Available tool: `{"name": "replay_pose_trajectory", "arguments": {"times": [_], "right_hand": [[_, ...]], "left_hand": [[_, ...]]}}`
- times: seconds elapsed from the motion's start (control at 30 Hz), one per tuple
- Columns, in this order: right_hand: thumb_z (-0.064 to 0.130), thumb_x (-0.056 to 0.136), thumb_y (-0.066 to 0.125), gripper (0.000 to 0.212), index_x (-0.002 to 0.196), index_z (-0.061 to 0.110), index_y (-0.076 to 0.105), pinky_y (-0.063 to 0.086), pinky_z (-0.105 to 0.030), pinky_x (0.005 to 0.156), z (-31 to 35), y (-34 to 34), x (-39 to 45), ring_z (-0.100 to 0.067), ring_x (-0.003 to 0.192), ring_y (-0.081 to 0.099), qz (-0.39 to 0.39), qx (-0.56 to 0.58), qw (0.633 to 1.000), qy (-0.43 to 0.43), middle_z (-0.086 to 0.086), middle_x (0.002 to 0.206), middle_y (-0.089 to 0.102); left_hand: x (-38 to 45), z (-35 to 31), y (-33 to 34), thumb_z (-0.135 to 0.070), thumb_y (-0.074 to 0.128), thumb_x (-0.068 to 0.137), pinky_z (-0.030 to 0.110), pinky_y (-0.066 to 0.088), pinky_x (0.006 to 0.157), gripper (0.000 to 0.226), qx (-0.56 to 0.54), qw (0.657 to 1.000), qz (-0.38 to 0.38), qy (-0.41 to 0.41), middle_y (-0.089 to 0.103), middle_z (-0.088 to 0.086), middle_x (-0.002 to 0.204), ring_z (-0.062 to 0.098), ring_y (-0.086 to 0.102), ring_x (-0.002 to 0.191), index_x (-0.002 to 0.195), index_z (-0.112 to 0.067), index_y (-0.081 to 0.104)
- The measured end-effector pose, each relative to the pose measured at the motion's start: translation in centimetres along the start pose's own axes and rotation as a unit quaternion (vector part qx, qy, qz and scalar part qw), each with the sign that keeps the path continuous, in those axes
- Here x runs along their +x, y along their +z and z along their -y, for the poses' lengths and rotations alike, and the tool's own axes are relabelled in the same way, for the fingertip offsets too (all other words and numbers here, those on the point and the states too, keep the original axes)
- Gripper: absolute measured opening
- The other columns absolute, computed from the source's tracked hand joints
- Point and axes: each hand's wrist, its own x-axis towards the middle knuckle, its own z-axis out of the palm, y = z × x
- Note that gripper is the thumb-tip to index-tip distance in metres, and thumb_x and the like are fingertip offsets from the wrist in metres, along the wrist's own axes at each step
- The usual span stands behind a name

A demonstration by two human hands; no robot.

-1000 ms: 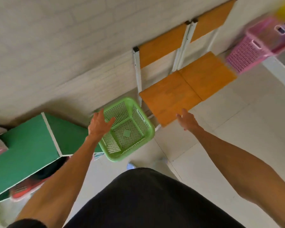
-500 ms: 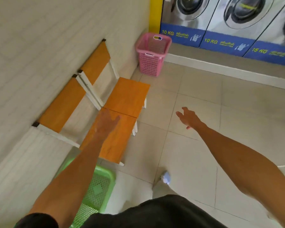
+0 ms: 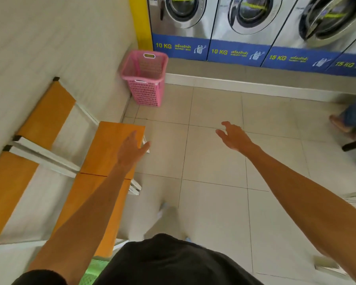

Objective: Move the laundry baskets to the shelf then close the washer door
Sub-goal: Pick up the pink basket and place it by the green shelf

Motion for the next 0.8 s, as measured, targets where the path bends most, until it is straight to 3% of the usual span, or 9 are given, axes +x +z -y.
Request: {"name": "replay_pose_trajectory", "arguments": {"times": [0.13, 0.33, 0.57, 0.8], "right_hand": [[0.052, 0.099, 0.039, 0.06, 0.145, 0.013, 0.038, 0.043, -0.049, 0.101, 0.2, -0.9, 7.2, -0.037, 0.127, 0.051, 0.026, -0.018, 0.999, -0.035, -0.019, 0.137, 0.054], [0.053, 0.099, 0.038, 0.061, 0.146, 0.015, 0.037, 0.043, -0.05, 0.103, 2.0, -3.5, 21.0, -0.037, 0.127, 0.051, 0.046, -0.004, 0.999, -0.017, -0.02, 0.138, 0.053], [0.055, 0.098, 0.038, 0.061, 0.146, 0.017, 0.037, 0.043, -0.052, 0.104, 4.5, -7.3, 36.7, -0.036, 0.128, 0.051, 0.069, 0.012, 0.997, -0.017, -0.017, 0.141, 0.052], [0.052, 0.098, 0.039, 0.061, 0.147, 0.017, 0.036, 0.041, -0.05, 0.106, 5.5, -10.2, 52.7, -0.034, 0.13, 0.049, 0.1, 0.014, 0.994, -0.032, -0.016, 0.144, 0.05]], "left_hand": [[7.2, -2.7, 0.5, -0.057, 0.056, 0.09, 0.047, 0.049, 0.1, 0.079, -0.026, 1.0, -0.011, -0.001, 0.05, 0.013, 0.145, 0.031, 0.052, 0.129, 0.152, -0.015, 0.029], [20.0, -6.3, -0.6, -0.055, 0.06, 0.088, 0.044, 0.048, 0.1, 0.081, -0.044, 0.999, 0.009, -0.024, 0.06, 0.012, 0.133, 0.027, 0.056, 0.124, 0.151, -0.016, 0.03], [34.8, -10.0, -2.6, -0.057, 0.061, 0.086, 0.052, 0.045, 0.102, 0.082, -0.065, 0.996, 0.014, -0.06, 0.056, 0.007, 0.135, 0.026, 0.053, 0.125, 0.152, -0.021, 0.027], [48.6, -12.3, -3.2, -0.053, 0.065, 0.086, 0.048, 0.046, 0.101, 0.081, -0.084, 0.991, -0.019, -0.103, 0.051, 0.009, 0.14, 0.025, 0.053, 0.126, 0.152, -0.021, 0.03]]}}
